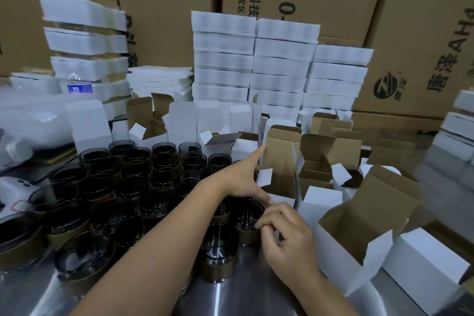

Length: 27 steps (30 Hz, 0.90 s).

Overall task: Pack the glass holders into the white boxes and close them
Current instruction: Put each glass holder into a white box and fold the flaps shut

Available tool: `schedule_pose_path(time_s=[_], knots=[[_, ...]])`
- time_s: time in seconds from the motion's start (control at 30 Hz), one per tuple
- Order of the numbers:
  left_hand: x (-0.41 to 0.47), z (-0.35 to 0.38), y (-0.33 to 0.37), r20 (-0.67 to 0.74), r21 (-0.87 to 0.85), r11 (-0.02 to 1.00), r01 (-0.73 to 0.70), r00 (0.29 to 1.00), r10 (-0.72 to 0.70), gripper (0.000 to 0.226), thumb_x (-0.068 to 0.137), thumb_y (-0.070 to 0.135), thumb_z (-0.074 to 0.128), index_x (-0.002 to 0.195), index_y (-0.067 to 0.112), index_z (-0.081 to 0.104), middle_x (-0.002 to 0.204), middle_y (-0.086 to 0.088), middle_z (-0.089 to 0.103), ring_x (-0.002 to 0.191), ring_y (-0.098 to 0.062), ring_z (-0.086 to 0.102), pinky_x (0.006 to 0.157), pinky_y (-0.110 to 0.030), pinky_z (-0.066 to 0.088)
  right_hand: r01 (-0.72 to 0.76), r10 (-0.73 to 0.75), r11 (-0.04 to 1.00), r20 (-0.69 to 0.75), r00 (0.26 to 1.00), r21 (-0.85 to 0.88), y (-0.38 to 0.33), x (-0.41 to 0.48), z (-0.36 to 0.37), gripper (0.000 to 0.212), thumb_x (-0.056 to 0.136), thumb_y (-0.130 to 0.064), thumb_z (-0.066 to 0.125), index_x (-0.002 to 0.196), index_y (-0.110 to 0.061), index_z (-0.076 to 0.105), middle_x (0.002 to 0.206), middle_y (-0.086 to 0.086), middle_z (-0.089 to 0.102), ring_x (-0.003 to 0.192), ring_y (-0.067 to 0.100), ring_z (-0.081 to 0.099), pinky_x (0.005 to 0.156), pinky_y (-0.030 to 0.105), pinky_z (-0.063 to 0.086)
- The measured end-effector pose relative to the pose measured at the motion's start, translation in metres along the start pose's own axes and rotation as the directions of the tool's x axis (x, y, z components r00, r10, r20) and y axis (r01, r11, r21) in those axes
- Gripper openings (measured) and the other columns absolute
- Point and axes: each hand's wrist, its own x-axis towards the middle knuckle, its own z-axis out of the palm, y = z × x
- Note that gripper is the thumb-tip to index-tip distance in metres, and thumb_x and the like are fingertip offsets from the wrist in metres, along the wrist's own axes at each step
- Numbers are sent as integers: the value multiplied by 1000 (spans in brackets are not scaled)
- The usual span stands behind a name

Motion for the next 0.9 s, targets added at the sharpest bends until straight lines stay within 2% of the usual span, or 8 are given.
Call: schedule_pose_path(time_s=[0.07, 0.13, 0.2, 0.33, 0.5, 0.57, 0.73, 0.9], knots=[[-1, -1, 0, -1, -28, 999, -20, 1000, 20, 129, 65, 26, 87, 150, 37, -9, 119, 14, 53, 96, 7, 53, 75, -4, 39, -3, 2, 1000, -7, 1000, -2, 0, 0, 0, 26, 78, -8, 46, 65, -6, 68, 72, 1, 61, 72, 6, 57, 76, 15, 48], [-3, -4, 3, -31, -46, 999, -29, 999, 28, 130, 64, 27, 88, 150, 37, -9, 109, 20, 49, 101, 5, 53, 83, -9, 38, -8, 8, 1000, -7, 1000, 0, 0, 0, 0, 26, 78, -8, 46, 65, -6, 68, 72, 1, 61, 71, 6, 57, 68, 17, 48], [-6, -12, 10, -80, -79, 996, -51, 996, 45, 131, 64, 27, 88, 150, 36, -9, 109, 19, 47, 109, -3, 51, 88, -15, 38, -10, 10, 1000, -8, 1000, 4, 0, -1, -1, 25, 78, -8, 46, 65, -7, 68, 72, 0, 60, 70, 6, 56, 61, 18, 46], [-23, -38, 24, -251, -165, 977, -132, 964, 88, 129, 62, 27, 89, 151, 37, -4, 111, 17, 48, 100, 5, 51, 72, -6, 39, -9, 10, 1000, -30, 999, 28, -1, -2, -3, 25, 77, -7, 46, 64, -8, 67, 73, -2, 59, 70, 4, 54, 60, 13, 41], [-75, -70, 5, -515, -198, 955, -223, 852, 93, 131, 46, 57, 86, 149, 45, 6, 115, 27, 44, 110, 7, 48, 83, -16, 42, -65, 64, 997, 26, 998, 34, 0, -4, -7, 24, 81, -16, 46, 74, -12, 69, 82, -13, 55, 75, 0, 53, 63, 8, 39], [-92, -70, -11, -587, -217, 944, -247, 806, 76, 126, 47, 55, 85, 148, 45, 11, 120, 25, 44, 113, 8, 48, 83, -13, 43, -65, 62, 997, 59, 996, 52, -3, -3, -10, 23, 82, -21, 47, 80, -13, 68, 88, -18, 52, 81, 0, 52, 67, 10, 40], [-96, -53, -35, -732, -267, 902, -341, 680, 41, 118, 50, 44, 85, 147, 40, 18, 125, 17, 46, 108, 15, 52, 82, -4, 45, 94, -96, 995, 233, 968, 21, -13, -5, -6, 42, 75, -49, 60, 101, -17, 66, 106, -7, 54, 100, 7, 47, 83, 24, 41], [-83, -44, -34, -790, -283, 858, -428, 611, 44, 117, 53, 40, 86, 149, 29, 22, 129, 10, 47, 117, 3, 51, 94, -16, 47, 388, -342, 919, 338, 877, -76, -26, -12, 8, 64, 69, -72, 61, 115, -28, 56, 122, -8, 49, 114, 11, 45, 105, 30, 26]])
